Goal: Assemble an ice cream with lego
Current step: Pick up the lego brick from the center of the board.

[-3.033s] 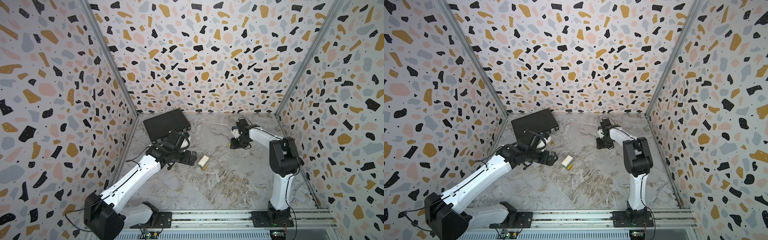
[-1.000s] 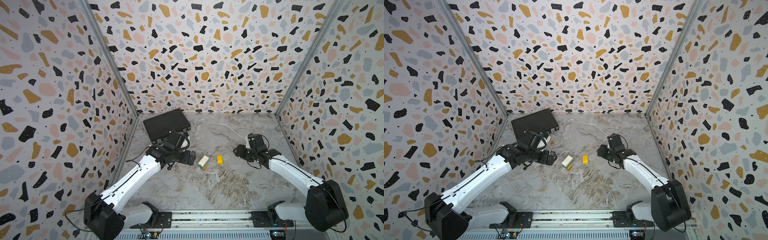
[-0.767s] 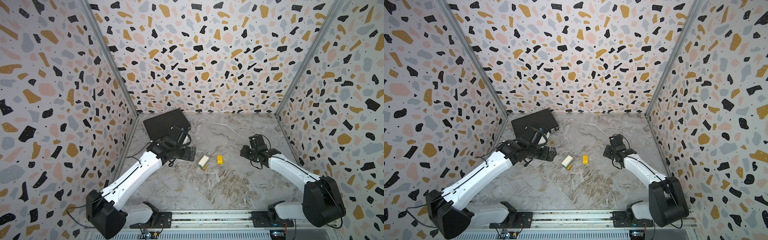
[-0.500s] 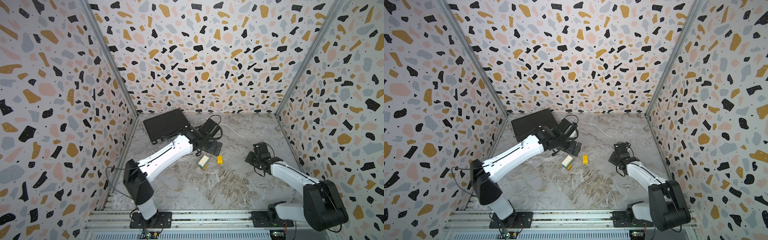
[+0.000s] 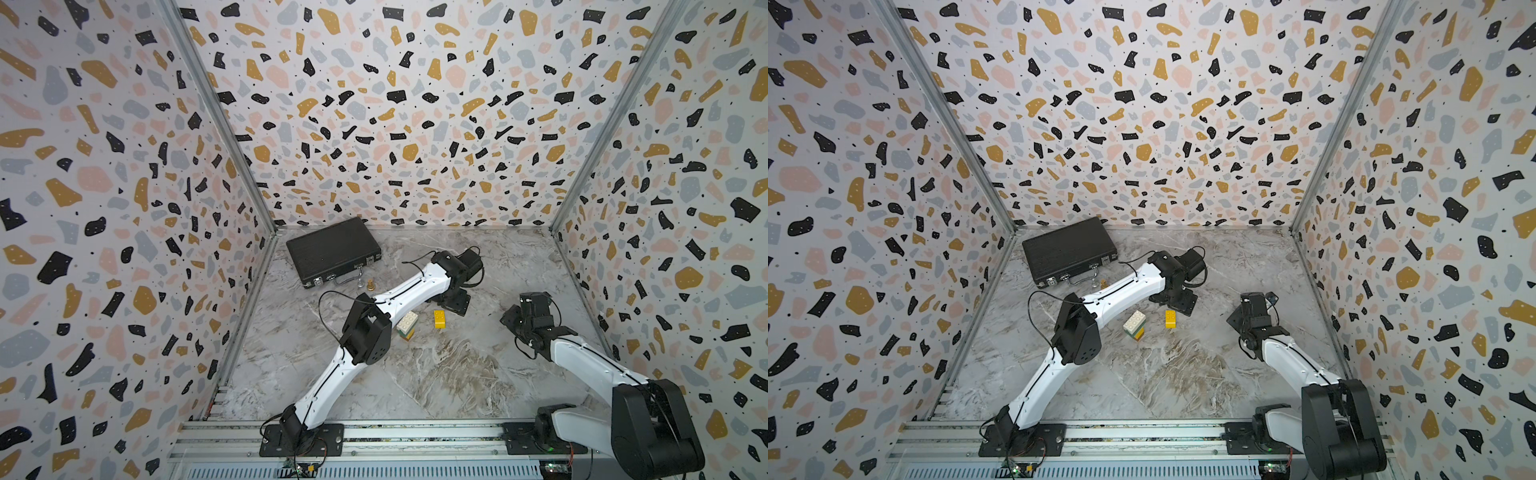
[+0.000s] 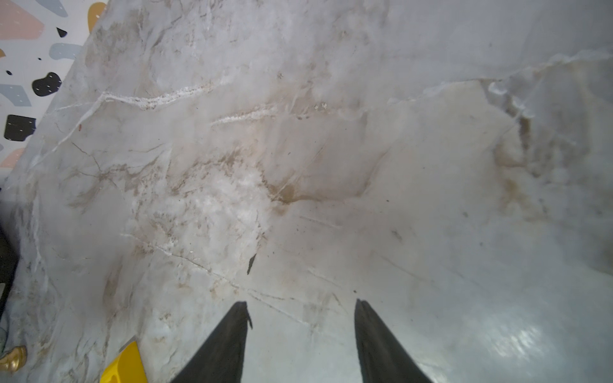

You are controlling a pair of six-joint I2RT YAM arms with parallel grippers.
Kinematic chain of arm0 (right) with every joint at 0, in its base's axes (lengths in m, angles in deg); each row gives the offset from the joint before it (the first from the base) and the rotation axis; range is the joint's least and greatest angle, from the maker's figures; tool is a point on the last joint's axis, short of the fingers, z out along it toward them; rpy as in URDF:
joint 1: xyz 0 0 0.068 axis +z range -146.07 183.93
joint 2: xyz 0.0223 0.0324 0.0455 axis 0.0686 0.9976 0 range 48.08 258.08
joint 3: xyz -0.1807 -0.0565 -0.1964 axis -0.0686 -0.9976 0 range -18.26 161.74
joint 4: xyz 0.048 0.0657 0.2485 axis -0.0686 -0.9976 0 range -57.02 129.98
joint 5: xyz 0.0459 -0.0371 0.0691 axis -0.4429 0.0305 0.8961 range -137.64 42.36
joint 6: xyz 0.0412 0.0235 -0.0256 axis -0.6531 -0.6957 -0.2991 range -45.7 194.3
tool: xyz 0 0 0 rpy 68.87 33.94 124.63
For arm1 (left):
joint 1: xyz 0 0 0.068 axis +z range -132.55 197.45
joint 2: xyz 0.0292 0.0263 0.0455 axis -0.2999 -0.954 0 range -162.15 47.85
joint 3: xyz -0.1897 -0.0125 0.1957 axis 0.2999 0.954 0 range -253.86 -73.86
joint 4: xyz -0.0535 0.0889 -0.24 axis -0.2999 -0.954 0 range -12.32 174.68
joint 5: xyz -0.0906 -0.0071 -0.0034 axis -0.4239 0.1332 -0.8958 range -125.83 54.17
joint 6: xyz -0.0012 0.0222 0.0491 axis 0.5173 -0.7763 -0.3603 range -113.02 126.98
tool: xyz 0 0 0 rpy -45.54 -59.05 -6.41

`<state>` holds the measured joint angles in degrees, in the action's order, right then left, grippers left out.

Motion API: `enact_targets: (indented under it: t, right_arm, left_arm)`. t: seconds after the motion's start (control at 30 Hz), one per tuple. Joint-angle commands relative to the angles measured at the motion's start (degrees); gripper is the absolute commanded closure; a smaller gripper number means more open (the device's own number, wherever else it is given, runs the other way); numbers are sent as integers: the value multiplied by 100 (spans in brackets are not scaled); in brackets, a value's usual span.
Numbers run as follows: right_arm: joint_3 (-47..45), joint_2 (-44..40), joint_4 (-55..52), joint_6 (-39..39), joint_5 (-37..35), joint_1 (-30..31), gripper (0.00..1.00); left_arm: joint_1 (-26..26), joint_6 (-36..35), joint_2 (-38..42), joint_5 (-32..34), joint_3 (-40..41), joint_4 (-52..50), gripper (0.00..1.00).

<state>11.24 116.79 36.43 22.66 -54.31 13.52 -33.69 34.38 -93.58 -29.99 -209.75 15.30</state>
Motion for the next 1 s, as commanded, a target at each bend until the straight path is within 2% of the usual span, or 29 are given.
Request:
enact_targets:
  t: [0.0, 0.23, 0.4, 0.6, 0.8, 0.97]
  right_arm:
    - [-23, -116, 74, -66, -35, -27, 46]
    - [-5, -42, 75, -62, 17, -29, 46]
    - [-5, -42, 75, -50, 7, -35, 46]
    - [-3, -42, 74, -40, 0, -35, 46]
    - [4, -15, 74, -35, 17, -36, 47]
    - [12, 35, 262, -14, 69, -36, 47]
  left_arm:
    - [53, 304, -118, -68, -203, -273, 13]
    - [117, 556, -256, -303, 116, 75, 19]
    - [116, 601, -238, -373, 401, 234, 33]
    - [126, 608, -236, -410, 620, 330, 39]
    - [156, 566, -211, -461, 696, 404, 53]
    - [156, 498, -161, -523, 694, 443, 53]
